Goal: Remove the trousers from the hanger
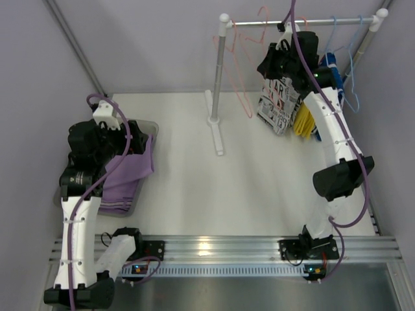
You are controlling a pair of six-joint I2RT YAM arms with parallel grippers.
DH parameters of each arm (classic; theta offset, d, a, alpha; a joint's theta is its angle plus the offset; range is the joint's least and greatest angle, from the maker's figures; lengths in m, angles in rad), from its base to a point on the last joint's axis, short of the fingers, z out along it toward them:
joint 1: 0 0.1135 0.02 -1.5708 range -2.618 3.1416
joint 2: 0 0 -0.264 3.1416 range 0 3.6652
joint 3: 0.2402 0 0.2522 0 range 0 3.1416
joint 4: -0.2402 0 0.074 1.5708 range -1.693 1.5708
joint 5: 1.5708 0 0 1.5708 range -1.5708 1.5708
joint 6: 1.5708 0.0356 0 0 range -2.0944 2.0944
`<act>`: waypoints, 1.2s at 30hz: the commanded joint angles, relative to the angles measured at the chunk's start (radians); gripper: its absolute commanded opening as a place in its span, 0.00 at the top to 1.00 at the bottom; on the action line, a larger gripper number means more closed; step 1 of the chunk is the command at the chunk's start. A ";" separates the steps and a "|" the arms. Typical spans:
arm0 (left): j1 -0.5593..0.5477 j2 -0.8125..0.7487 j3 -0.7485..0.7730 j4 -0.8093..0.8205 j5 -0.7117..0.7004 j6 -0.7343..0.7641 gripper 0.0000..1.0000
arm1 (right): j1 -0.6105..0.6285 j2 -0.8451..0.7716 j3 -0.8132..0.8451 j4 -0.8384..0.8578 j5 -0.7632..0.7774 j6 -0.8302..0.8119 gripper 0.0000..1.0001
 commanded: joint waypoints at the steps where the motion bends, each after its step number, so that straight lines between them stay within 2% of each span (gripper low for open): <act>1: -0.001 -0.005 0.019 -0.003 -0.020 -0.008 0.01 | 0.013 0.008 0.050 0.090 0.030 -0.035 1.00; 4: -0.001 0.001 0.014 -0.003 -0.023 0.000 0.01 | 0.014 0.012 0.019 0.087 0.028 -0.032 0.99; 6: -0.001 0.004 0.011 -0.010 -0.023 0.009 0.01 | 0.014 0.002 -0.004 0.090 0.014 -0.027 0.92; 11: -0.001 0.032 0.025 -0.054 -0.033 0.037 0.01 | 0.015 -0.055 -0.068 0.089 0.002 -0.026 0.86; 14: -0.001 0.045 0.037 -0.057 -0.033 0.043 0.01 | 0.014 -0.107 -0.116 0.086 -0.002 -0.023 0.77; 15: -0.001 0.050 0.040 -0.057 -0.034 0.043 0.01 | 0.014 -0.141 -0.130 0.086 -0.004 -0.021 0.69; 20: -0.001 0.084 0.089 -0.072 -0.036 0.051 0.01 | 0.010 -0.282 -0.271 0.093 -0.001 -0.018 0.48; 21: -0.001 0.093 0.095 -0.085 -0.037 0.054 0.01 | 0.010 -0.352 -0.300 0.105 0.001 -0.018 0.35; 23: 0.000 0.098 0.100 -0.101 -0.019 0.061 0.01 | 0.010 -0.432 -0.416 0.160 0.013 -0.020 0.22; 24: -0.001 0.102 0.100 -0.114 0.004 0.066 0.01 | 0.010 -0.516 -0.493 0.177 0.017 -0.024 0.07; 25: -0.001 0.102 0.099 -0.120 0.013 0.066 0.01 | 0.012 -0.555 -0.527 0.193 0.031 -0.027 0.02; 29: -0.001 0.121 0.094 -0.166 0.093 0.114 0.01 | 0.010 -0.737 -0.682 0.192 0.056 -0.040 0.01; 31: -0.003 0.148 0.102 -0.210 0.186 0.231 0.01 | 0.001 -0.848 -0.795 0.176 0.060 -0.034 0.00; 32: -0.001 0.160 0.111 -0.250 0.181 0.294 0.01 | -0.017 -0.930 -0.846 0.176 0.047 -0.026 0.01; 34: -0.001 0.187 0.117 -0.241 0.059 0.281 0.01 | -0.075 -1.009 -0.984 0.164 0.024 -0.017 0.00; 36: -0.001 0.190 0.126 -0.250 0.026 0.269 0.01 | -0.111 -1.116 -1.065 0.146 0.025 -0.024 0.00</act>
